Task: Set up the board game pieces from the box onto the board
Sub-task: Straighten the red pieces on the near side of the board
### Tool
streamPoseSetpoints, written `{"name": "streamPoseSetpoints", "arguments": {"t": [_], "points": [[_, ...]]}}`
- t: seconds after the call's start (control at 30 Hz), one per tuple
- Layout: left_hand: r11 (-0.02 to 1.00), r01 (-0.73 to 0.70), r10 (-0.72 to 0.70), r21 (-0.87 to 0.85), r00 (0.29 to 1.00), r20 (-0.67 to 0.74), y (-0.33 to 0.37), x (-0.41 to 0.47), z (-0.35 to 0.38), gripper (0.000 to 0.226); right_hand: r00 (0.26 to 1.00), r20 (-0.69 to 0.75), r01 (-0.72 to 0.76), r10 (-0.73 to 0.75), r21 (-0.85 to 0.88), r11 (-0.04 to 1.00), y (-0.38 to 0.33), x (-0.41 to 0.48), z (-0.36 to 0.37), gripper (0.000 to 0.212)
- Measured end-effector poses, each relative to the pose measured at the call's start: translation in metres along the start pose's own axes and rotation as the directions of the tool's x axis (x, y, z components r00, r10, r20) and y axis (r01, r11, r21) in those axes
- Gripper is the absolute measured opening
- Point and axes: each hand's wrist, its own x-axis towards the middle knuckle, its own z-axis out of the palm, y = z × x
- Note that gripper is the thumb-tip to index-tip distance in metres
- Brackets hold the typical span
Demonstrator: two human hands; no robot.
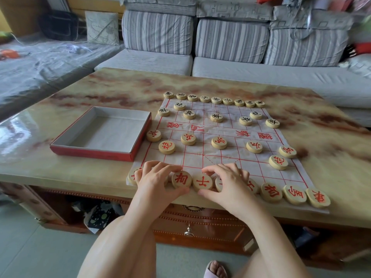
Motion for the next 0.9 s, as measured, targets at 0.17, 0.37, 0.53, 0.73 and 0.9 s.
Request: {"name": "streamPoseSetpoints", "arguments": {"t": [0.17,0.37,0.53,0.73,0.9], "points": [[1.000,0.007,-0.007,-0.004,1.000,0.001,-0.001,0.000,0.000,0.053,1.000,-0.006,0.008,-0.008,-0.014,1.000,0.001,0.001,0.001,0.043],[1.000,0.011,-0.011,0.000,1.000,0.011,-0.001,0.001,0.000,0.053,1.000,-0.010,0.029,-0.030,-0.041,0.999,0.003,0.001,0.001,0.043],[1.000,0.013,-0.013,0.004,1.000,0.019,-0.001,0.001,-0.001,0.054,1.000,-0.005,0.028,-0.028,-0.047,0.999,0.003,0.002,0.001,0.044],[1.000,0.009,-0.009,0.004,0.999,0.038,0.000,0.000,-0.003,0.056,1.000,0.000,0.025,-0.025,-0.033,0.999,0.002,0.000,0.000,0.046],[0.999,-0.038,0.038,-0.023,0.999,0.017,0.007,0.002,-0.006,0.058,0.996,-0.072,-0.049,0.055,0.082,0.995,0.015,-0.004,-0.016,0.051]]}}
